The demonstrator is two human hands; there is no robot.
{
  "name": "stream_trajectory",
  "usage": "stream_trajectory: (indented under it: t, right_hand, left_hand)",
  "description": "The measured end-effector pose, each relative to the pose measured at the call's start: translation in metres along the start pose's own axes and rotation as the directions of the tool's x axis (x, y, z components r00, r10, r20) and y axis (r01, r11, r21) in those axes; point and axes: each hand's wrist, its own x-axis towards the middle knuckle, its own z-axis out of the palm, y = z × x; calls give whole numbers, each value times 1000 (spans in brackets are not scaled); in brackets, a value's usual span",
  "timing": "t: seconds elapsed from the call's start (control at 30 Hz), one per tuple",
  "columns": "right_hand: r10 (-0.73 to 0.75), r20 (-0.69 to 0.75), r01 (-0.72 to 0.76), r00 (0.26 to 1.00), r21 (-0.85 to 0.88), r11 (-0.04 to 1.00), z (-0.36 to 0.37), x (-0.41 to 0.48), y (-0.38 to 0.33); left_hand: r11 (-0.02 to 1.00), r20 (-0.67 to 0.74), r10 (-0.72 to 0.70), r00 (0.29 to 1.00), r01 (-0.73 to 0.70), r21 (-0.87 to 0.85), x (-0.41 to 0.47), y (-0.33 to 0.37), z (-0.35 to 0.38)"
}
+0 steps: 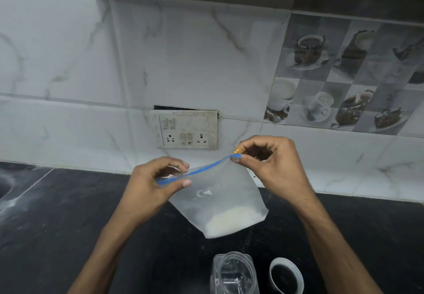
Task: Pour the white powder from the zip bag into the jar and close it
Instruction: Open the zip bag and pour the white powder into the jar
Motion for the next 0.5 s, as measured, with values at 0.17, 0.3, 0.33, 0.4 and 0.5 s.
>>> stream_trajectory:
  t: [0.17,0.3,0.33,0.4,0.5]
  right_hand:
    - [-1,-25,-1,1000,-55,998,1,-5,0]
    - [22,-34,-24,999,-37,999,0,-11,5]
    - [31,-42,-32,999,-20,999,1,-12,8]
    - [61,-75,-58,995,39,998,2,-15,16]
    - [136,-103,-123,985,123,985,1,-31,34]
  left_hand:
    - [989,92,86,992,-96,110,6,12,10]
    - [964,128,78,989,-107,242,11,18,10]
    - [957,127,77,989,-109,267,12,20,9]
    - [950,111,77,991,-107,295,15,26,9]
    - [938,103,68,992,-99,332,15,36,7]
